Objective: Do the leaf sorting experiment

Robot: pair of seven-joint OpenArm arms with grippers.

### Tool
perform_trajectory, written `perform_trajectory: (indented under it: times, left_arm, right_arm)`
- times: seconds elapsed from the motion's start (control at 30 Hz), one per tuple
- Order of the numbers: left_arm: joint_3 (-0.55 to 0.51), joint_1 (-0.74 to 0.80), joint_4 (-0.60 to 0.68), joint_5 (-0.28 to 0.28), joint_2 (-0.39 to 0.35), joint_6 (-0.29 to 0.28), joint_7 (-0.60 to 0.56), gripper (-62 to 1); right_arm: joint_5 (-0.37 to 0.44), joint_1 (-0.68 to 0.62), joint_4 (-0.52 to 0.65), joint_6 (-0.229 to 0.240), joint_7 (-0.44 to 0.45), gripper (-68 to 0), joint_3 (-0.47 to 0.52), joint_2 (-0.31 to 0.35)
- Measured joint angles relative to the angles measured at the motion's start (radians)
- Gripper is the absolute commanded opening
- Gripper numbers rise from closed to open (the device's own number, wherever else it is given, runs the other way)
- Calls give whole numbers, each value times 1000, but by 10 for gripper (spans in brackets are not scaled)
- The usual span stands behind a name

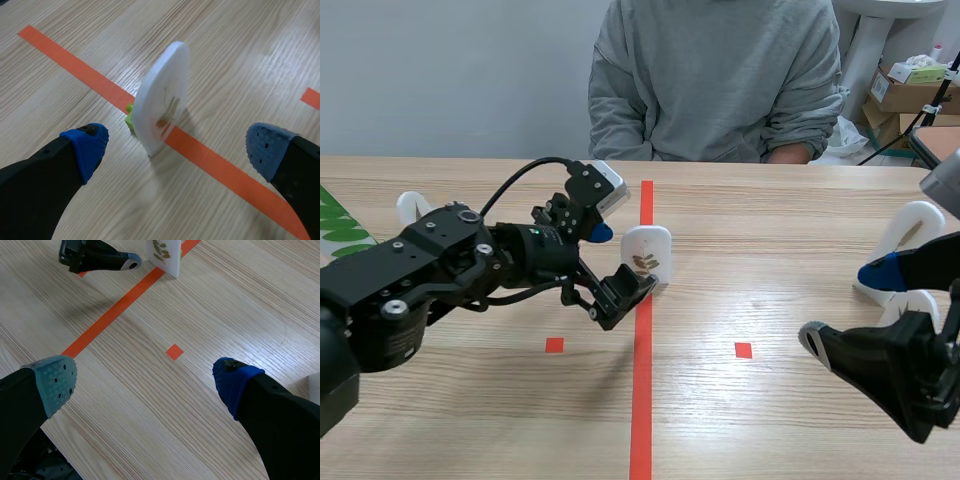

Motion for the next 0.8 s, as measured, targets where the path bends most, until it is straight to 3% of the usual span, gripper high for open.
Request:
perform_trajectory:
  times: [0.17,0.6,0.8]
  left_arm:
    - [0,-52,-103,68,57,31,-43,-22]
    - [42,-135,-260,145,140,57,-66,-38]
    - [42,-137,-259,151,140,56,-69,-290]
  right_arm:
    - [0,0,0,0,2,-120,0,0]
    - [0,0,0,0,2,-120,0,0]
    - [0,0,0,0,2,-120,0,0]
